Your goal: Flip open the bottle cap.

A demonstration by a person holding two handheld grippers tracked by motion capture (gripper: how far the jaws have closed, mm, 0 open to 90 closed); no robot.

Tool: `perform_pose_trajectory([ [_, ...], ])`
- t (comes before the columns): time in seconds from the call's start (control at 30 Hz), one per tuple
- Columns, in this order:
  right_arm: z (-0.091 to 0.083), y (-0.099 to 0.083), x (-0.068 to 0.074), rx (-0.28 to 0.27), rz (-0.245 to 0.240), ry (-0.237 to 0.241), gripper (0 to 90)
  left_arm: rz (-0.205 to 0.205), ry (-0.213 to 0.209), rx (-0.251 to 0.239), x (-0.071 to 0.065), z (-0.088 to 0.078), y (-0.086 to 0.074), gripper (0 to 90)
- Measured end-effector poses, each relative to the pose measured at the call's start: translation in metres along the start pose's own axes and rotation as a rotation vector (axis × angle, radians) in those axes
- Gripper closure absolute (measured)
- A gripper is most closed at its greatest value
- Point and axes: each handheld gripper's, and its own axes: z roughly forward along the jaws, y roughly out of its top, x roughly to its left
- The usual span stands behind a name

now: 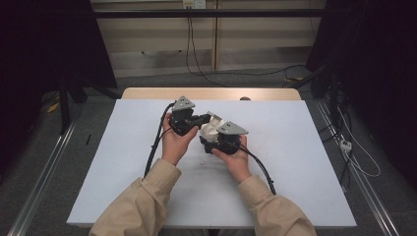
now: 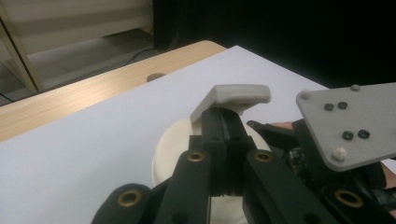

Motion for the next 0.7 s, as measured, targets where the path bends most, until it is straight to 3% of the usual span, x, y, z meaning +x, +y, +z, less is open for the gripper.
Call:
perform_pose_trajectory([
  [0.7,0.0,0.0,0.0,-0.001,-0.005,-0.003,18.6,0.013,0.01,-0.009,-0.001,0.007,0.012,90.0],
])
